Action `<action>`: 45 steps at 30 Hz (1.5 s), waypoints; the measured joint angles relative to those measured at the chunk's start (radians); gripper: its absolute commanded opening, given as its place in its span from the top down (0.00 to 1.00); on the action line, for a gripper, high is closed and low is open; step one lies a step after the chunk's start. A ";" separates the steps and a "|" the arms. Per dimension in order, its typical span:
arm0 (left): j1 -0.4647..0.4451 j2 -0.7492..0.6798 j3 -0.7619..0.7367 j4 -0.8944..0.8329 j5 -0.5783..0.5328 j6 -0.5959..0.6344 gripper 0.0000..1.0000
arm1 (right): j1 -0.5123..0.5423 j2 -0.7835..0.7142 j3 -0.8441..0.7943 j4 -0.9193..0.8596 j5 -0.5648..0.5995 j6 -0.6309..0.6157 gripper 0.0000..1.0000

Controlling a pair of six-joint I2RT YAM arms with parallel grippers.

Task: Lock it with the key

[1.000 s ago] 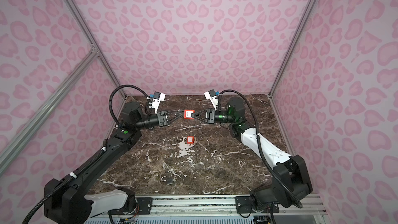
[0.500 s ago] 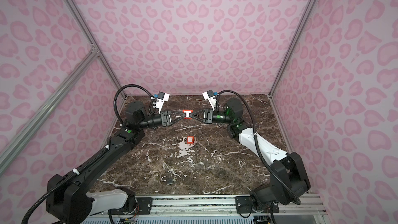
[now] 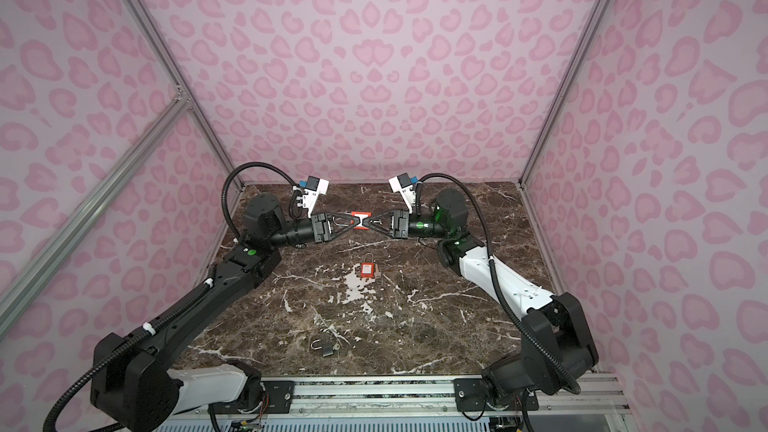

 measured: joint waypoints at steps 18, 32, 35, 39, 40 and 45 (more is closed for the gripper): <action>0.000 0.004 0.016 0.023 -0.004 -0.011 0.96 | -0.063 -0.003 -0.079 0.215 -0.006 0.195 0.53; 0.001 0.004 0.016 0.023 -0.018 -0.011 0.96 | -0.060 -0.011 -0.093 0.147 0.000 0.134 0.55; 0.001 0.004 0.016 0.022 -0.018 -0.011 0.96 | -0.049 -0.019 -0.092 0.077 0.000 0.079 0.55; 0.001 0.004 0.016 0.023 -0.018 -0.017 0.96 | -0.048 -0.025 -0.088 0.005 0.000 0.018 0.53; 0.001 0.004 0.016 0.023 -0.018 -0.017 0.96 | -0.048 -0.025 -0.088 -0.007 0.001 0.009 0.50; 0.000 0.004 0.016 0.023 -0.018 -0.017 0.96 | -0.055 -0.031 -0.088 0.003 -0.007 0.009 0.45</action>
